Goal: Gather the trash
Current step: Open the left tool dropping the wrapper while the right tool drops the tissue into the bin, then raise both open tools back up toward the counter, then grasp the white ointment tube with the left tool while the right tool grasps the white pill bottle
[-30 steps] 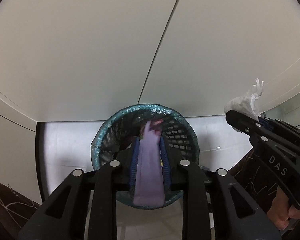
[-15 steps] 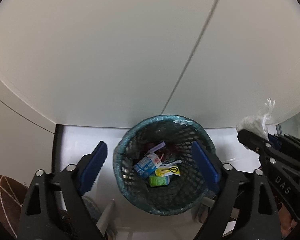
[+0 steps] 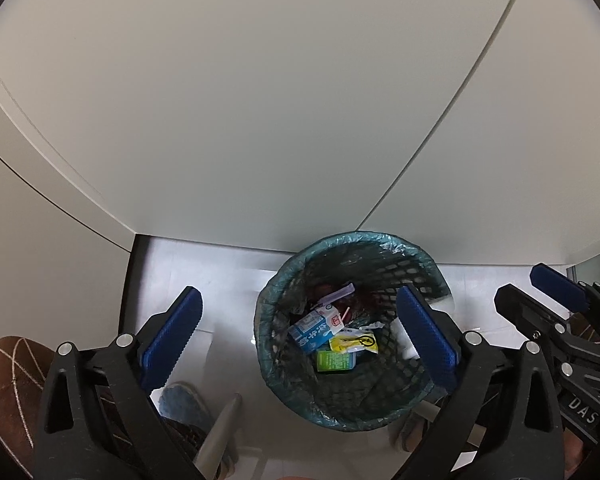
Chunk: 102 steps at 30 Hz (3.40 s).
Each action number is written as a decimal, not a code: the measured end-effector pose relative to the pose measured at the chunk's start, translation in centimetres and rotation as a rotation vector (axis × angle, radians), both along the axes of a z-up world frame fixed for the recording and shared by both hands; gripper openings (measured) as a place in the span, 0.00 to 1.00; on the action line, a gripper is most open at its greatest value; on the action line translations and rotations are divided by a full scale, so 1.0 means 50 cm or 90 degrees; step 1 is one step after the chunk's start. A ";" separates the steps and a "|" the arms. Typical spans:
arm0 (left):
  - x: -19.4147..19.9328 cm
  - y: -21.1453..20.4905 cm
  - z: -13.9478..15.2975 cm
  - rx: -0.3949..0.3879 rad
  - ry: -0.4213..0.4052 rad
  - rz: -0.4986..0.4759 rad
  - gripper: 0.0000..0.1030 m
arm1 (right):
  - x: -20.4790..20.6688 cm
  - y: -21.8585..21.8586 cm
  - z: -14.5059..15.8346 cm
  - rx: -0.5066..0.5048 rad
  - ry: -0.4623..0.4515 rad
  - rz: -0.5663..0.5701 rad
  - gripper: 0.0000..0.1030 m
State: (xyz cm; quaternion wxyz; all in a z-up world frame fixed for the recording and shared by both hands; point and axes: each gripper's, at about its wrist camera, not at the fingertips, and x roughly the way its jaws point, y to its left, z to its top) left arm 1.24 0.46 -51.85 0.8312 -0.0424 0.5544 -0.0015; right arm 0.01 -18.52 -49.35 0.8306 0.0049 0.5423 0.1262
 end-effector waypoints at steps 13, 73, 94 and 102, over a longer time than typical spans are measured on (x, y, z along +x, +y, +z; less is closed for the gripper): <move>-0.024 0.013 0.062 -0.032 -0.031 0.005 0.94 | -0.020 -0.031 0.078 -0.012 -0.092 -0.060 0.93; 0.291 -0.286 0.909 0.048 -0.243 -0.160 0.94 | 0.430 -0.315 0.892 -0.017 -0.228 -0.061 0.93; 0.458 -0.370 0.821 0.076 -0.156 -0.146 0.78 | 0.663 -0.280 0.778 0.013 -0.131 -0.011 0.91; 0.472 -0.385 0.831 0.090 -0.141 -0.115 0.49 | 0.660 -0.287 0.773 -0.011 -0.137 -0.020 0.60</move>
